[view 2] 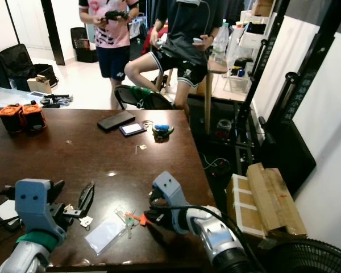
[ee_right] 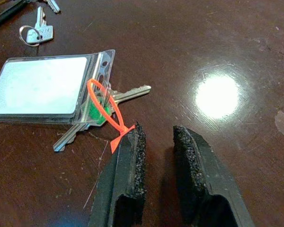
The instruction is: Hang keys on a hook
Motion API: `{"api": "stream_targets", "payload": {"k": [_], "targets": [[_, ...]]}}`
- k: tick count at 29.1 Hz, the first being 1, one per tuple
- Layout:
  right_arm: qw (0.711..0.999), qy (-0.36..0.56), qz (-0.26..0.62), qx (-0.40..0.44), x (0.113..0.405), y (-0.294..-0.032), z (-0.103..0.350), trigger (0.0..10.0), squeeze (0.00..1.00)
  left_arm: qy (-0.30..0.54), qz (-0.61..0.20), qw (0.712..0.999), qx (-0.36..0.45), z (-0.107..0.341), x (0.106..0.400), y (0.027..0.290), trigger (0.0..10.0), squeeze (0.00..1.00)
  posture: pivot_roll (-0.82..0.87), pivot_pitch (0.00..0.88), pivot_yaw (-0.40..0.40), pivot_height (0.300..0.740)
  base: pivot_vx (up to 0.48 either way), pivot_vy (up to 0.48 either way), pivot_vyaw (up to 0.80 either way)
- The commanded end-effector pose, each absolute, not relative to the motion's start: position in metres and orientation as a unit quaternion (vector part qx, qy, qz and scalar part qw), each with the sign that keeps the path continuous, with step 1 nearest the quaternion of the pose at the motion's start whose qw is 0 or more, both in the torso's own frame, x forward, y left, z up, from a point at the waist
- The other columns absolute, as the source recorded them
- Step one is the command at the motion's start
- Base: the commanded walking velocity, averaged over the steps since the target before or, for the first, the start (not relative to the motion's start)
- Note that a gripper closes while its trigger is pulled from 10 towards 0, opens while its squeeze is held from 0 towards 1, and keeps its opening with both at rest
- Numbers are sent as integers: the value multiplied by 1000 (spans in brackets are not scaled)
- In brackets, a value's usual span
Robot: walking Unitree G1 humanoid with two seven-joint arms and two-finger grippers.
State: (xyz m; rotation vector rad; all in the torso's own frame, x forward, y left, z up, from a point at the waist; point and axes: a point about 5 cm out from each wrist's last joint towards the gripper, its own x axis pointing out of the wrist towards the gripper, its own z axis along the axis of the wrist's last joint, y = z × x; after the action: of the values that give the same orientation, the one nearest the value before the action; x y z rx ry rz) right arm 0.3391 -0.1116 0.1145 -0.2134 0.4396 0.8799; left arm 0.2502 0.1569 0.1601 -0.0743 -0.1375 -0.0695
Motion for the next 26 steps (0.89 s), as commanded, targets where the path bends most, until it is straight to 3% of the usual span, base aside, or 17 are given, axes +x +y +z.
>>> {"api": "stream_targets", "payload": {"k": [1,2,3,26], "targets": [[878,212,421,-88,338,-109,114,10000,784,-63,-40,996,-42,159,248,157,10000,0,-141,9,33,740,0,0,0],[878,212,421,-88,338,-109,114,10000,784,-63,-40,996,-42,159,248,157,10000,0,-141,9,33,740,0,0,0],[877,209,424,-88,338,-107,114,10000,0,-63,-39,996,-42,159,248,157,10000,0,-141,9,33,740,0,0,0],[873,203,434,-90,339,-90,110,10000,0,-59,-48,996,-39,158,247,156,10000,0,-140,21,42,740,0,0,0]]}}
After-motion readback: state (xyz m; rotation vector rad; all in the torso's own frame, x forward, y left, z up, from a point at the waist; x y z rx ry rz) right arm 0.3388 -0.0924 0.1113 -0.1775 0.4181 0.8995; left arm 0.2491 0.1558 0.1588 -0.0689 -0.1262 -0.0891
